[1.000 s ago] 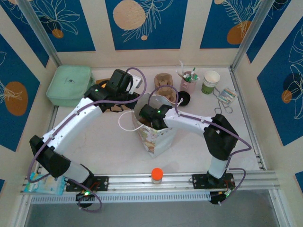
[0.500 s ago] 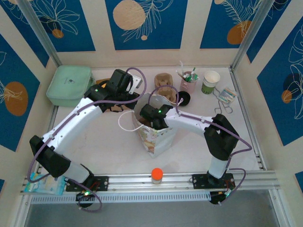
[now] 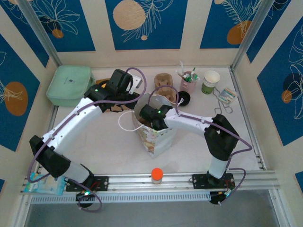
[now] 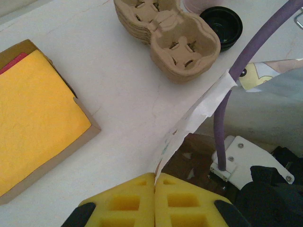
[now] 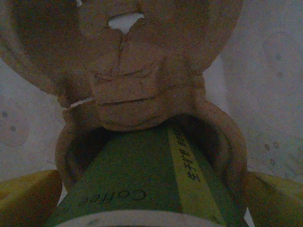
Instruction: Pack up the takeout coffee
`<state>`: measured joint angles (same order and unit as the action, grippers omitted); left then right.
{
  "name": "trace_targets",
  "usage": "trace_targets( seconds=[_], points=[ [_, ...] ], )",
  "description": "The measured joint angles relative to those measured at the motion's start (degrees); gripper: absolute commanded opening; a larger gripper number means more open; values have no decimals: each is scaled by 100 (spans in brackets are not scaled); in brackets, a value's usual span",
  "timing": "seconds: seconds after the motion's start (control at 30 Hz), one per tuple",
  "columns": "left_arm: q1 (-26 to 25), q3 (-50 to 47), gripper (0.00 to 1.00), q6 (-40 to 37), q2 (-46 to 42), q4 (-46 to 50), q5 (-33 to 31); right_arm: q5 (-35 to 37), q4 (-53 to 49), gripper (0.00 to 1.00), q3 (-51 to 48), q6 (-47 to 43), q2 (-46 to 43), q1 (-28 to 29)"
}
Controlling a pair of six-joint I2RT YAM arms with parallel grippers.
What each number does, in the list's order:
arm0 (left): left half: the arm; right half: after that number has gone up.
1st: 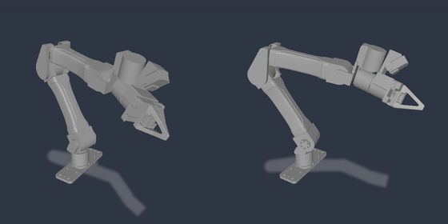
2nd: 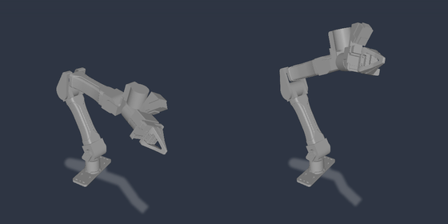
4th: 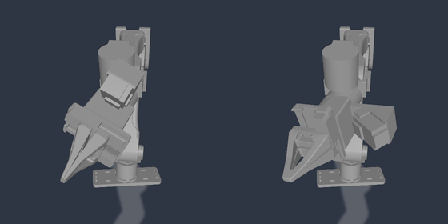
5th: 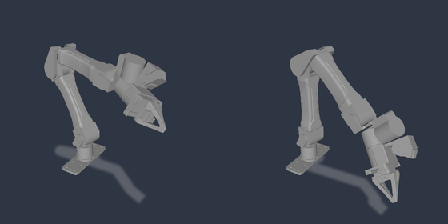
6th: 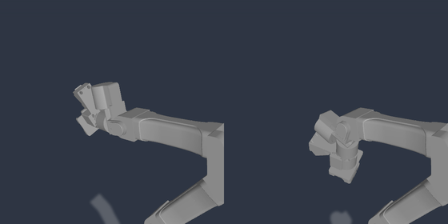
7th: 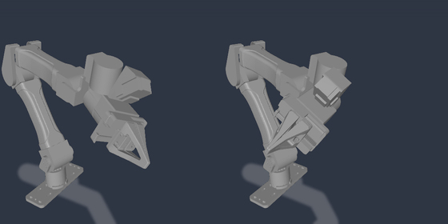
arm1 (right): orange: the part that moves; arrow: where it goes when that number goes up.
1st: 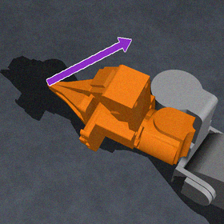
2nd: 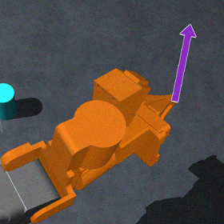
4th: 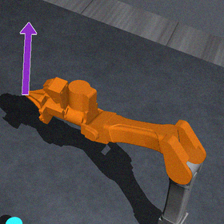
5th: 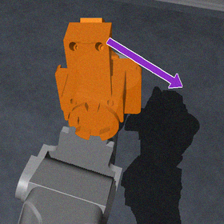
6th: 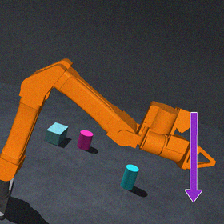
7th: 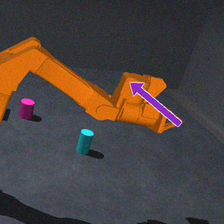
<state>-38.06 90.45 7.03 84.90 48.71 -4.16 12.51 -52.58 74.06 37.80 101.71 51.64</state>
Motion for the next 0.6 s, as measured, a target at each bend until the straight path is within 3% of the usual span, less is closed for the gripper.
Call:
trace_targets(
  seconds=[0.6],
  points=[
    [0,-35,8,2,-190,-133,-72,127,-1102,99,673,-7,-74,170]
  ],
)
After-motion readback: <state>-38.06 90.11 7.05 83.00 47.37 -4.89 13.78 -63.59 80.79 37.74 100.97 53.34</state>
